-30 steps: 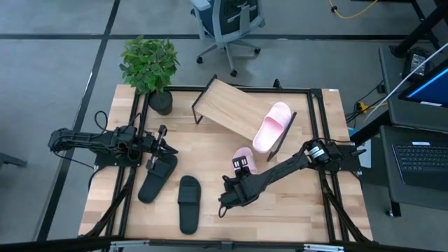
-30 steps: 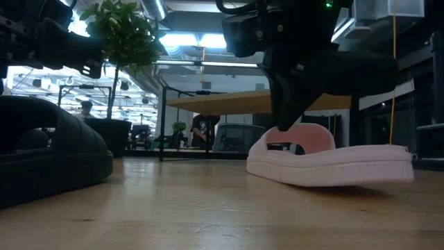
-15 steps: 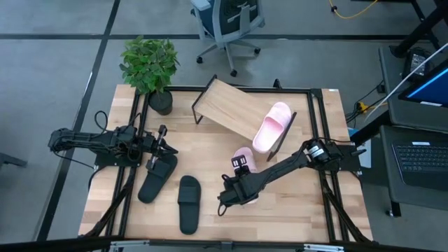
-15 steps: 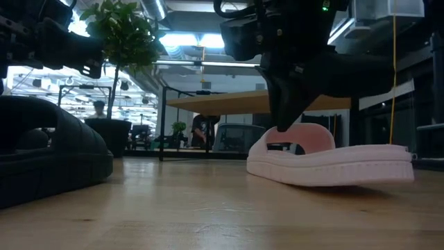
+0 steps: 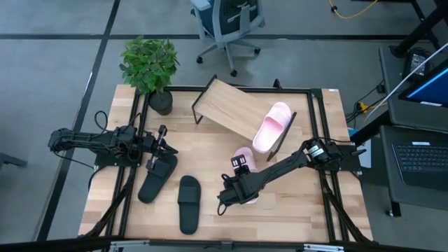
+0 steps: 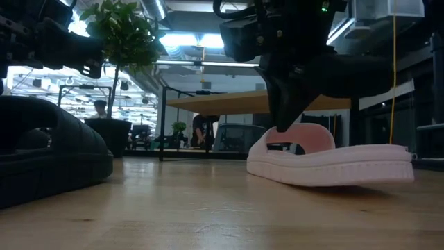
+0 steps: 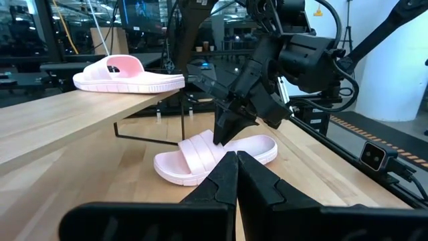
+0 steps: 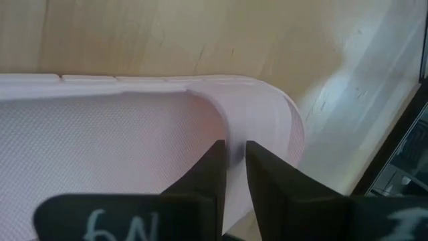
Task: Pick and place slides into the shelf
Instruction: Put the pink slide on the shelf
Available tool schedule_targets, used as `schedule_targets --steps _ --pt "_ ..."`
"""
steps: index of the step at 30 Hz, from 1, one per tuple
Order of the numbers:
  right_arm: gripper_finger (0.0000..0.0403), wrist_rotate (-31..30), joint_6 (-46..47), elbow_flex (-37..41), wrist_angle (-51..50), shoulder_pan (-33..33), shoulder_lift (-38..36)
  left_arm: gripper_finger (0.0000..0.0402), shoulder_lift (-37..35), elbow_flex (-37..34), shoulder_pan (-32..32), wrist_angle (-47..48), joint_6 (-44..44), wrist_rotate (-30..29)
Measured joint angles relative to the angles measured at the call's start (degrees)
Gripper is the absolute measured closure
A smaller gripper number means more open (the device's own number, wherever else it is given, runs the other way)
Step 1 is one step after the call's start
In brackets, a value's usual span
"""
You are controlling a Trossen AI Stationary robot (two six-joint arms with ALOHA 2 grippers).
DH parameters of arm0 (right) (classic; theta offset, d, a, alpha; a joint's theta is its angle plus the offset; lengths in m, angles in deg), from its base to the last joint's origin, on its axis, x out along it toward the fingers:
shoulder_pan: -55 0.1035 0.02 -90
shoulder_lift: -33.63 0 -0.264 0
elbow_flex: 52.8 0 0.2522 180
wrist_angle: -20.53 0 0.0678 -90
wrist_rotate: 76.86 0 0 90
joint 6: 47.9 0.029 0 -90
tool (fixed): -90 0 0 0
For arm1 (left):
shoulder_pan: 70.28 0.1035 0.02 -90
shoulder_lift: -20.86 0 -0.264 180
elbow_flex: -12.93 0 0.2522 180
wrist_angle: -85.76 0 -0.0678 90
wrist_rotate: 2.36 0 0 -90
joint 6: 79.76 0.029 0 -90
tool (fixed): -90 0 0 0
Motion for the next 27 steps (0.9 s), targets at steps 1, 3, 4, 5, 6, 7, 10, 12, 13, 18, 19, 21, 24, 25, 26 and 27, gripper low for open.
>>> schedule_targets --steps 1,3,4,5,6,7,10,12,13,18,19,21,24,25,26,27 --pt "0.0343 0.11 -0.04 0.00 0.07 -0.03 0.00 0.0401 0.00 0.00 0.00 0.00 0.00 0.01" --pt "0.0343 1.00 -0.26 0.00 0.51 -0.08 0.00 0.0401 0.01 0.00 0.00 -0.01 0.00 0.00" --pt "0.0343 1.19 -0.22 0.00 0.82 -0.09 0.00 0.0401 0.01 0.00 0.01 0.01 0.00 -0.01" --pt "0.0343 1.25 -0.22 0.00 0.97 -0.09 0.00 0.0401 0.00 0.00 -0.01 0.01 0.00 0.00" --pt "0.0343 1.27 -0.23 0.00 0.96 -0.09 0.00 0.0401 0.00 0.00 0.00 0.01 0.00 0.01" --pt "0.0343 1.29 -0.22 0.00 0.96 -0.09 0.00 0.0401 0.01 0.00 0.01 -0.01 0.00 0.01" --pt "0.0343 1.29 -0.04 0.00 0.96 -0.24 0.00 0.0401 0.00 0.00 -0.01 0.00 0.01 0.01" --pt "0.0343 1.37 -0.04 0.00 0.96 -0.41 0.00 0.0401 0.00 0.00 -0.01 0.01 0.00 0.00" --pt "0.0343 1.40 -0.04 0.00 0.96 -0.49 0.00 0.0401 0.01 0.00 -0.01 0.01 0.02 -0.01" --pt "0.0343 1.49 -0.20 -0.02 0.98 -1.13 -0.02 0.0401 0.00 0.00 -0.01 0.00 0.01 0.00" --pt "0.0344 1.47 -0.06 -0.02 0.98 -1.20 -0.02 0.0401 0.00 0.00 -0.01 0.01 0.02 0.00" --pt "0.0353 1.48 -0.01 -0.02 0.98 -1.32 -0.02 0.0401 -0.01 0.00 -0.01 0.01 0.02 0.01" --pt "0.0382 1.44 0.00 -0.02 0.98 -1.32 -0.07 0.0401 -0.01 0.00 -0.01 0.01 0.02 0.01" --pt "0.0390 1.44 0.16 -0.02 0.98 -1.32 -0.11 0.0401 0.01 0.00 0.01 0.01 0.02 -0.01" --pt "0.0393 1.44 0.40 -0.02 0.96 -1.32 -0.11 0.0401 0.00 0.00 -0.01 -0.01 0.02 -0.01" --pt "0.0393 1.44 1.07 -0.02 0.96 -1.32 -0.11 0.0401 0.00 0.00 0.00 -0.01 0.02 0.00"
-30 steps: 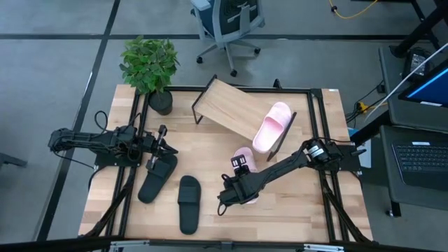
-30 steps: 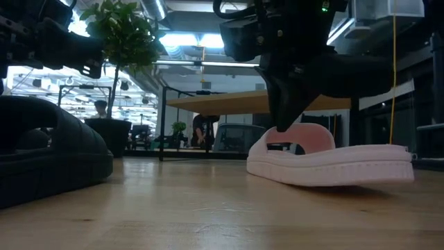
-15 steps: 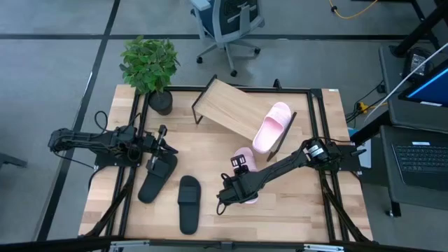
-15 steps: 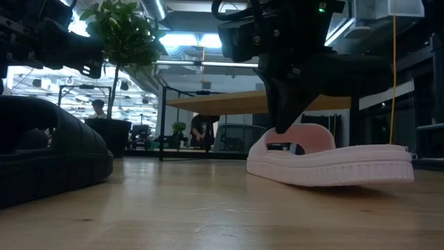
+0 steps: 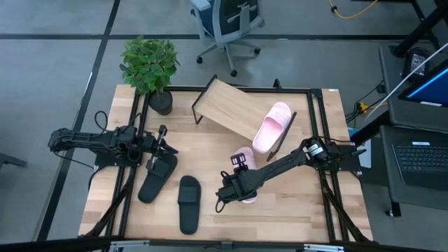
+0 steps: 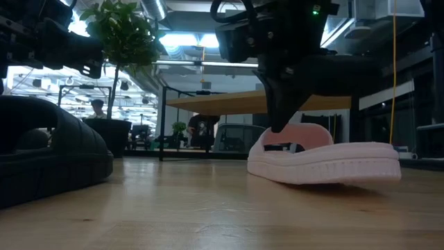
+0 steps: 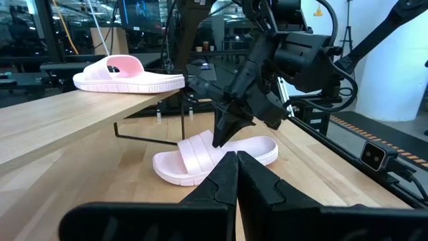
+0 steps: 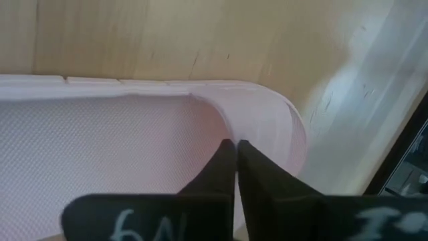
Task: Pick and place slides into the shelf
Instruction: Put the pink slide on the shelf
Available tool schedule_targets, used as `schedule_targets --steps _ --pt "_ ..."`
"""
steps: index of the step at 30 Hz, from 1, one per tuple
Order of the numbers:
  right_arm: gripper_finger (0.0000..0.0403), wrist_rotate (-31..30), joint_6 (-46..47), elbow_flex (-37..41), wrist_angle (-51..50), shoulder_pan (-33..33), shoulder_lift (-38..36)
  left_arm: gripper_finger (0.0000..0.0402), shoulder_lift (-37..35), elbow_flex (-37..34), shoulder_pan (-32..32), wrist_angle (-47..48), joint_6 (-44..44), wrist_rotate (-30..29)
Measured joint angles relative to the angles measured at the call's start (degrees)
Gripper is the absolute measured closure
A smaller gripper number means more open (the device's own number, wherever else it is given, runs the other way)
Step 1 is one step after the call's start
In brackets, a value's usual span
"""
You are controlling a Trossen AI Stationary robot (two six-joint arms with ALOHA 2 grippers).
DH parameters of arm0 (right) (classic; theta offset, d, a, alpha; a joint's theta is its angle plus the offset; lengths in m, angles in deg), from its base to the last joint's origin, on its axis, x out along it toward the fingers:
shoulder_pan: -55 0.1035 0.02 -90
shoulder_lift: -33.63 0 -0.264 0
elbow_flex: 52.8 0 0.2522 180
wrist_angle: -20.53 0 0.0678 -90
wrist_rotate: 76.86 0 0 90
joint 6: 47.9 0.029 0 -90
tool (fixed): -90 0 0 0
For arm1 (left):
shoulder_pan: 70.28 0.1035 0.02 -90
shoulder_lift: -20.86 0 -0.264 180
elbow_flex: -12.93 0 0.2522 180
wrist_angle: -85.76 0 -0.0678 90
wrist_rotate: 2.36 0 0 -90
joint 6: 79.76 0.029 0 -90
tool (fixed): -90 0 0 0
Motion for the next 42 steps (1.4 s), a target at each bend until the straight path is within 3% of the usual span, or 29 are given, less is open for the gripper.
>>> schedule_targets --steps 11,19,34,39,42 --pt "0.0401 -1.16 3.32 -0.85 -0.31 -0.11 0.00 0.0401 0.00 0.00 0.00 0.00 0.00 -0.01" --pt "0.0402 -2.13 3.38 -6.26 -0.94 -0.06 0.00 0.0401 0.01 0.00 -0.01 0.01 -0.03 0.01" --pt "0.0403 -10.96 1.28 -24.63 -6.74 2.11 0.00 0.0401 0.01 0.00 0.01 0.01 -0.04 0.01" --pt "0.0403 -16.17 0.66 -30.32 -11.46 2.60 0.00 0.0401 0.01 0.00 0.00 0.01 -0.04 0.01" --pt "0.0403 -20.11 2.71 -29.85 -14.39 2.45 -0.75 0.0401 0.01 0.00 0.00 0.01 -0.09 0.01"
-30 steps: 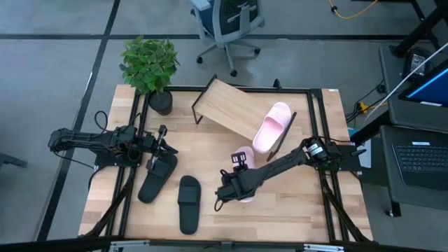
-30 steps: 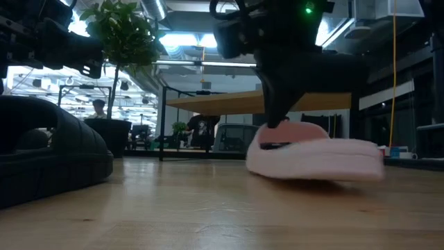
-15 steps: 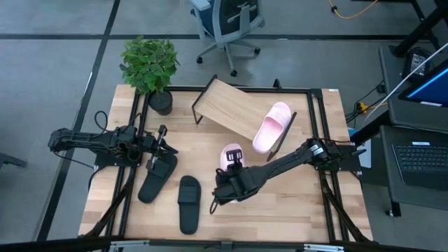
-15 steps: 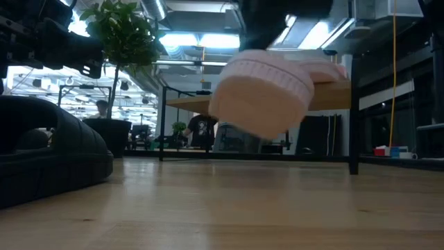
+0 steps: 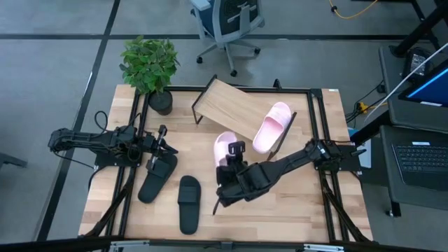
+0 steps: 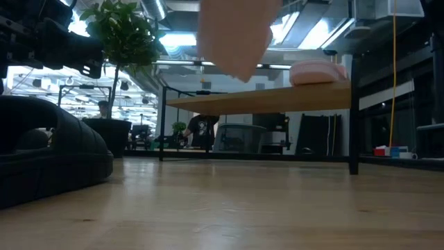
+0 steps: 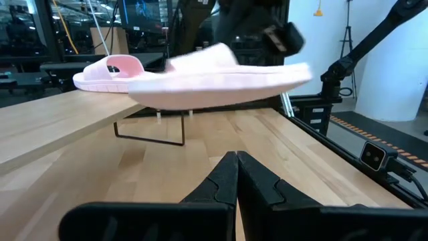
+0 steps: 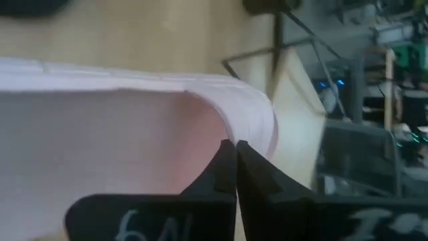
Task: Pick and place slides into the shelf
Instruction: Put the pink slide on the shelf
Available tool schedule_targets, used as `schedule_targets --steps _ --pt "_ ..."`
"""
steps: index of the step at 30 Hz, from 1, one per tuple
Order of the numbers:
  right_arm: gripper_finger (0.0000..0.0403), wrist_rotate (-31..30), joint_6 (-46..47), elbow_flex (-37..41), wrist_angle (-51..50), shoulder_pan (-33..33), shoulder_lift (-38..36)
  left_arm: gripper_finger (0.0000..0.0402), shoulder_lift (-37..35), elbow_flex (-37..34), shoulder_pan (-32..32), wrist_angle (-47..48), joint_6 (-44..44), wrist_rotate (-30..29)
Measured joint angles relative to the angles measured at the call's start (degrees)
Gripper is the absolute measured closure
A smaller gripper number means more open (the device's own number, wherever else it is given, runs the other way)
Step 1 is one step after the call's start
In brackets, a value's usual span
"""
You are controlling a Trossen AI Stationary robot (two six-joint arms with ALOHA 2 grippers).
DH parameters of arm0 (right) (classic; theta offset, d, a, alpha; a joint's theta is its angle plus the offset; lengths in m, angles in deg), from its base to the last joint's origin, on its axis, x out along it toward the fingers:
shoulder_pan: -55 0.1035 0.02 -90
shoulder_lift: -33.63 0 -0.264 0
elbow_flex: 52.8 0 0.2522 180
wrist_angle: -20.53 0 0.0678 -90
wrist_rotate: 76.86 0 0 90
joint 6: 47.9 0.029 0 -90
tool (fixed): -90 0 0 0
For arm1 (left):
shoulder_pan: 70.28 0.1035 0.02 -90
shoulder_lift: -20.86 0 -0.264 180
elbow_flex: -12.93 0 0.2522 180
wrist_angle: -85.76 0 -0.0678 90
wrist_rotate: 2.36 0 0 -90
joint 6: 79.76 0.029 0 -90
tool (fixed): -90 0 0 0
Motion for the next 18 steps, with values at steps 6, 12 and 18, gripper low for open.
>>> schedule_targets --steps 6,12,18 --pt "0.0403 -2.82 3.54 0.06 -2.62 -2.07 -0.32 0.0401 -0.01 0.00 0.01 -0.02 0.02 0.00" --pt "0.0403 -5.58 3.67 0.08 -2.61 -5.26 -0.32 0.0401 0.00 0.00 0.01 -0.02 -0.04 0.00" --pt "0.0403 -5.94 2.96 0.08 -2.64 -8.80 -0.34 0.0401 0.00 0.00 0.00 0.00 0.00 0.00"
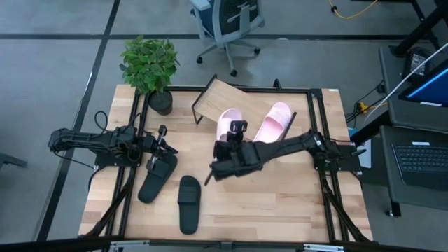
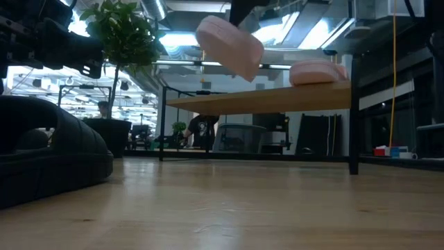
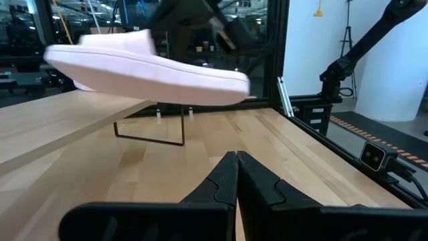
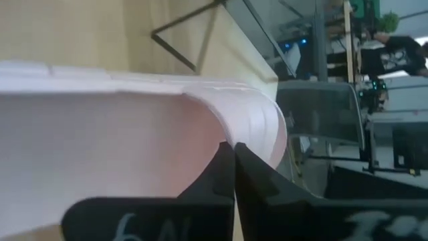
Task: Pick and place slides into the shelf
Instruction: Put the pink slide on the shelf
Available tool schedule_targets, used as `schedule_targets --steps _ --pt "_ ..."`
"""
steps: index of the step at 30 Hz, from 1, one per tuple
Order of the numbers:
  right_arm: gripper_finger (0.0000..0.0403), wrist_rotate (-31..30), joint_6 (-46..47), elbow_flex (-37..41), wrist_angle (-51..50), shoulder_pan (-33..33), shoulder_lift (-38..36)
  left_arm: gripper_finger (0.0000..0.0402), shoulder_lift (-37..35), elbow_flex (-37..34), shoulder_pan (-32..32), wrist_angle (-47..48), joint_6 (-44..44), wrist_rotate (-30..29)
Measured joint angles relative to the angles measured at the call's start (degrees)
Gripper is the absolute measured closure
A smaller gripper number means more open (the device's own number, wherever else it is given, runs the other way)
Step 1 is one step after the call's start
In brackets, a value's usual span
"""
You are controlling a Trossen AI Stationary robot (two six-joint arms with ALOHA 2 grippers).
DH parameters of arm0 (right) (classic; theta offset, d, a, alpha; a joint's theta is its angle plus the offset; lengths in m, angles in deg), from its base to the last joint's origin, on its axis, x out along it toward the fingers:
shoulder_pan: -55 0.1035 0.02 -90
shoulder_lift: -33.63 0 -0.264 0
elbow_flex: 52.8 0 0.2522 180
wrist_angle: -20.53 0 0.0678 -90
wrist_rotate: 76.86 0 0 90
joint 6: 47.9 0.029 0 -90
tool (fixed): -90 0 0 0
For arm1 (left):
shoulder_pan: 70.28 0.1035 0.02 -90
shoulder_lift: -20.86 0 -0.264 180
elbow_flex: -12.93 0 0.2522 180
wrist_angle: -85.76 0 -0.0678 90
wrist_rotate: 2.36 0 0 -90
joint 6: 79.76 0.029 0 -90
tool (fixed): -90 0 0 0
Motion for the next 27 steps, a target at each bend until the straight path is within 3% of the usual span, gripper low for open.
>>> schedule_targets --steps 27 --pt "0.0403 1.84 -9.75 0.02 0.00 -14.29 -0.02 0.0401 -0.01 0.00 0.00 -0.01 0.04 0.00"
